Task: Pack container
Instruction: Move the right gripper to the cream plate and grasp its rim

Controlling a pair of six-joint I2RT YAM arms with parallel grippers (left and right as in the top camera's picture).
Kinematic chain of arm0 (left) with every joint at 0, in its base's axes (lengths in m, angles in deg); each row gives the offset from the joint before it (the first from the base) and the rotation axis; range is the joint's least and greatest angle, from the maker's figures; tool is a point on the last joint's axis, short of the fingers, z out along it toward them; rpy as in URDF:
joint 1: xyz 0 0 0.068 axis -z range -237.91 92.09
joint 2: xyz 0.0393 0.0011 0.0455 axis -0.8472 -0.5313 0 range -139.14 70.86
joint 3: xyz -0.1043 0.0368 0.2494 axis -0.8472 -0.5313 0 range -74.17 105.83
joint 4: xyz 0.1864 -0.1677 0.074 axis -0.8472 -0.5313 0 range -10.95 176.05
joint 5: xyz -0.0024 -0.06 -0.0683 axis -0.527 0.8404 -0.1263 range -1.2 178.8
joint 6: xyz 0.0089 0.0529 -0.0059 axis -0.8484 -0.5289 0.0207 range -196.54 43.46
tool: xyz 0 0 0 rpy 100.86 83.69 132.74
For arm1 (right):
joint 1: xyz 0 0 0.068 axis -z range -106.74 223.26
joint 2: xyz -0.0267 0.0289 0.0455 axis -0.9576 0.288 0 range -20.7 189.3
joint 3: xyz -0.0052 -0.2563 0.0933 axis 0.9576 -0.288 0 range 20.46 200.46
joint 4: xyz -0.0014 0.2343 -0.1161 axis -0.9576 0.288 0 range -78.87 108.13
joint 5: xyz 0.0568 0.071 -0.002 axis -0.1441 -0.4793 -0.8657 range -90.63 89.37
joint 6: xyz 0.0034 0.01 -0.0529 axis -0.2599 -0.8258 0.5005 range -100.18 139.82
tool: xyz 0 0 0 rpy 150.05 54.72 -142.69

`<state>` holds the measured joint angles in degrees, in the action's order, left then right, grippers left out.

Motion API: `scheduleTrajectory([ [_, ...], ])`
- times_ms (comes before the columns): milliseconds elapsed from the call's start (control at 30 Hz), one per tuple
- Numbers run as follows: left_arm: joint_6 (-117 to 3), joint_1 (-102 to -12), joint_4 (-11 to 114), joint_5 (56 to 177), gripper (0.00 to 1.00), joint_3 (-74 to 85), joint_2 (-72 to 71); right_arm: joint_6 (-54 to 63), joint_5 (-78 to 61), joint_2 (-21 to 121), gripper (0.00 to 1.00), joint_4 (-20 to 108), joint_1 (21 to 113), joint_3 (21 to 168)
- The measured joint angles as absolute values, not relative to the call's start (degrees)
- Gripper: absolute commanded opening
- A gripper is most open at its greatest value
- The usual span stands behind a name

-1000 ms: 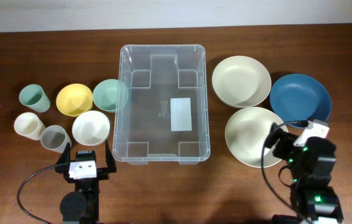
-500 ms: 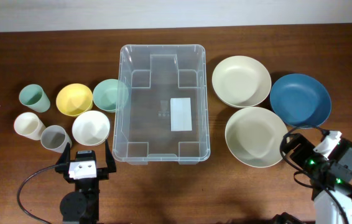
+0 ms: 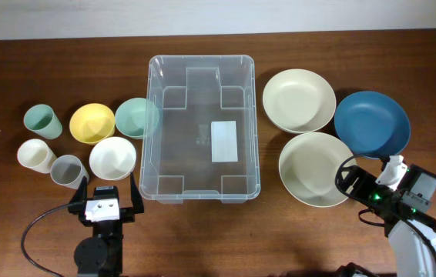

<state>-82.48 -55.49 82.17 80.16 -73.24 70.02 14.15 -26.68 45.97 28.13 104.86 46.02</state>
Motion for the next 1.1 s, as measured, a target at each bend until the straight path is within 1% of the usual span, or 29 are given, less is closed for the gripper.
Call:
scheduleTrajectory([
  [267,-82.48,-55.49,82.17,80.16,1.0,-73.24,70.02,17.04,-26.68,52.35,1.0,24.32,104.86,46.02],
  [300,-82.5,-55.47,82.17,80.16,1.0,-73.22,70.02,17.08,-26.68,53.64,0.97,23.51,104.86,46.02],
  [333,-82.48,-55.49,82.17,80.16,1.0,-73.24,70.02,17.45,-26.87,55.41,0.94,22.16,104.88,46.22],
  [367,-82.48,-55.49,82.17,80.16,1.0,-73.24,70.02,17.41,-27.07,56.18,0.88,21.33,104.79,46.48],
  [400,-82.48,-55.47,82.17,80.16,1.0,-73.24,70.02,17.93,-27.59,57.49,0.86,20.06,104.81,46.75],
  [567,-82.48,-55.49,82.17,80.16,1.0,-73.24,70.0,18.52,-28.84,60.35,0.49,18.92,104.81,47.58],
  [633,-82.48,-55.49,82.17,80.16,1.0,-73.24,70.02,18.35,-29.01,60.62,0.47,19.19,104.79,47.58],
  [700,-82.48,-55.47,82.17,80.16,1.0,-73.24,70.02,18.37,-29.15,60.9,0.42,19.4,104.77,47.51],
  [833,-82.48,-55.49,82.19,80.16,1.0,-73.24,70.0,18.41,-29.08,60.97,0.25,20.91,104.77,47.58],
  [900,-82.48,-55.49,82.17,80.16,1.0,-73.24,70.02,18.13,-29.01,61.01,0.21,21.81,104.77,47.69],
  [1000,-82.48,-55.47,82.17,80.16,1.0,-73.24,70.02,18.04,-29.08,61.03,0.04,24.61,104.77,48.28],
  [1100,-82.48,-55.49,82.17,80.16,1.0,-73.24,70.02,17.91,-28.86,61.34,0.04,27.54,104.73,49.15],
])
